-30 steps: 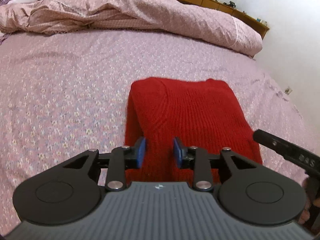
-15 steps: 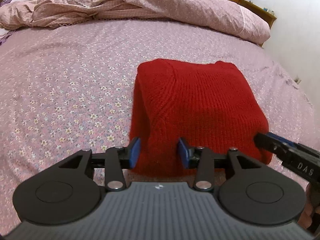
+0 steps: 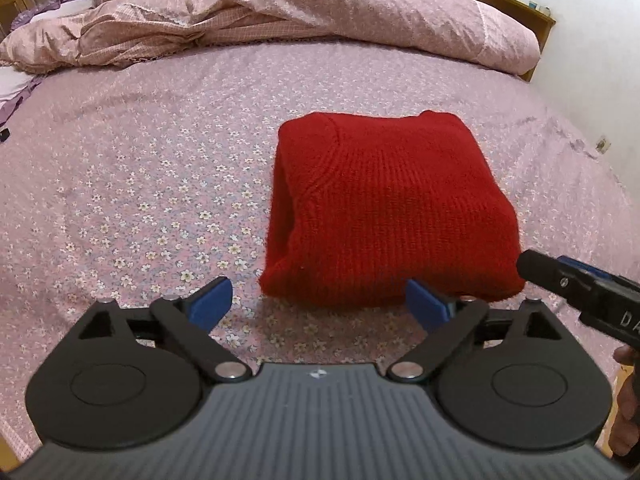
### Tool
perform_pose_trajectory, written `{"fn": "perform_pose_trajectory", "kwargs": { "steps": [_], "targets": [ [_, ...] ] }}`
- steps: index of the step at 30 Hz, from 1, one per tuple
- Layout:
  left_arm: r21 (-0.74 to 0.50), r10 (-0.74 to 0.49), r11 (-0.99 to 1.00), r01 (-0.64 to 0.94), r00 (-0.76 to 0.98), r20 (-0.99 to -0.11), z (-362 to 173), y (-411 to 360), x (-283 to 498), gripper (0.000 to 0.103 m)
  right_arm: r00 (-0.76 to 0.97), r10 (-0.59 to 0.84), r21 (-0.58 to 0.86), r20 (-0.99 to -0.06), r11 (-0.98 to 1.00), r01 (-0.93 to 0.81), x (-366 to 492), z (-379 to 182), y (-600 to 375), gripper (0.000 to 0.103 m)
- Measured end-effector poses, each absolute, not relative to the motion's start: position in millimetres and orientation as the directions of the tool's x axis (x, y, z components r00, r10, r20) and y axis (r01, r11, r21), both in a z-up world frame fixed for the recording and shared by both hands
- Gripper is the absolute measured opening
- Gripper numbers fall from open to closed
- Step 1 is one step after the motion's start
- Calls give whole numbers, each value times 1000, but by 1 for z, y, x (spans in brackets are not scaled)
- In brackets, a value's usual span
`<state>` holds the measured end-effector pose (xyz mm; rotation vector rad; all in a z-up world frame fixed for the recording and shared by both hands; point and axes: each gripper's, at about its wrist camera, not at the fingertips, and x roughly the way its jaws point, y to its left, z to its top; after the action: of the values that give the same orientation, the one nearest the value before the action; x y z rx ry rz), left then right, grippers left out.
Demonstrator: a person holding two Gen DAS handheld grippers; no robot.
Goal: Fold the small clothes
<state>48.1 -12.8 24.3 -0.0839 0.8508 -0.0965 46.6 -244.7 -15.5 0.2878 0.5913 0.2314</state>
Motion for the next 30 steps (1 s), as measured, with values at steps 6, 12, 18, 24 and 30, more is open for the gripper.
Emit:
{"fn": "perform_pose_trajectory", "kwargs": {
  "steps": [6,12,18,24,30],
  "targets": [
    [-101,-117,993,62,649,-752,24,-20,45,99,788,294,330,-541,936,-122,38,-19,-243,71],
    [-108,-120,993,56,609,-784,12,-21,51,100,761,291,333,-580,937,-104,40,-29,-241,71],
    [-102,-107,994,41,575,-811,-2,-20,59,100,744,282,332,-605,939,-86,44,-36,-240,71],
    [-101,-104,994,37,560,-822,-7,-19,63,100,733,277,330,-622,941,-76,47,-41,-240,71],
    [-100,-101,994,33,549,-830,-10,-18,65,100,729,274,333,-628,941,-67,49,-43,-240,71]
  ]
}}
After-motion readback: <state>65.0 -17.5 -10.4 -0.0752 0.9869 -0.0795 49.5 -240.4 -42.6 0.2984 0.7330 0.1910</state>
